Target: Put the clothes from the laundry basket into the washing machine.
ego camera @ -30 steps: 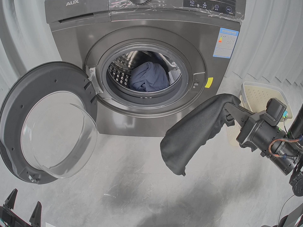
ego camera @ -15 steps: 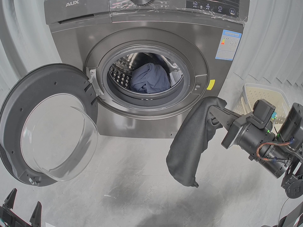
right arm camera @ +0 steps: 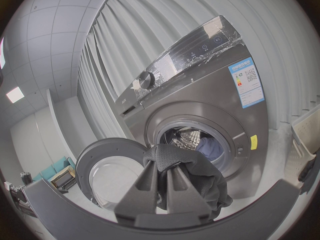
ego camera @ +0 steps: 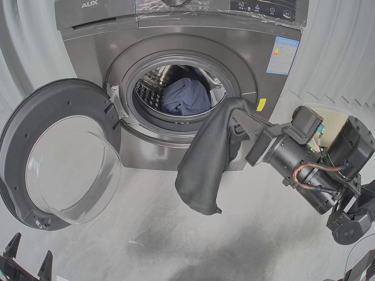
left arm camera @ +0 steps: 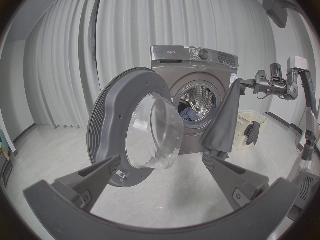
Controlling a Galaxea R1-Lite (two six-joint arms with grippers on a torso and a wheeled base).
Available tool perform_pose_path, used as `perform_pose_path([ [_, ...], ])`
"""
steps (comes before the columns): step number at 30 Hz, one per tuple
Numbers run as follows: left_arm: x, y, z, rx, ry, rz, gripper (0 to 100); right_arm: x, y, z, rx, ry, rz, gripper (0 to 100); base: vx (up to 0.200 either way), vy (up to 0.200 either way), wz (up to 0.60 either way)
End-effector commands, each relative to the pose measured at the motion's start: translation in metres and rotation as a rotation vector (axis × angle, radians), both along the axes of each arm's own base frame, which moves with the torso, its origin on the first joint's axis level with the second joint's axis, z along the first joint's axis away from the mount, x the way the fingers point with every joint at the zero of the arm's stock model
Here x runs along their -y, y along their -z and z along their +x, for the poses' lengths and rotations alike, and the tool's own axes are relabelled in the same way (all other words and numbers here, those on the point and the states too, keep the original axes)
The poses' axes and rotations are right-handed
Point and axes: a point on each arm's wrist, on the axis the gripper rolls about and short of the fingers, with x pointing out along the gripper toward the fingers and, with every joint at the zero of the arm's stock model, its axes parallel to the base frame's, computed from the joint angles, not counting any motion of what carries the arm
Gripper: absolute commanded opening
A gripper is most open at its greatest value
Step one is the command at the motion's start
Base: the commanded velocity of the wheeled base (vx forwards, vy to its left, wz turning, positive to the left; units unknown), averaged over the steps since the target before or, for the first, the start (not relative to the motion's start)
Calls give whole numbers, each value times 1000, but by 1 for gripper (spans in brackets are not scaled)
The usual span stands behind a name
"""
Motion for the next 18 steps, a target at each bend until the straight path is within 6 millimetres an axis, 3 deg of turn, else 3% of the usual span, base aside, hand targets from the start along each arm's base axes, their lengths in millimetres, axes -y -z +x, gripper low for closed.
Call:
perform_pose_path([
  [1, 0, 5, 0, 1, 2, 3, 100, -20, 9, 16, 2, 4, 3, 0, 0, 0, 0],
  [9, 0, 5, 0, 3, 5, 4, 100, -32, 31, 28, -48, 61, -57, 0, 0, 0, 0],
  [15, 0, 4, 0, 13, -3, -2, 100, -38, 32, 38, -68, 112, -62, 0, 0, 0, 0],
  [17, 0, -31, -9, 180, -14, -12, 100, -41, 31, 40, -64, 117, -56, 0, 0, 0, 0],
  [18, 0, -38, -11, 203, -17, -12, 100, -41, 30, 40, -64, 114, -56, 0, 0, 0, 0],
])
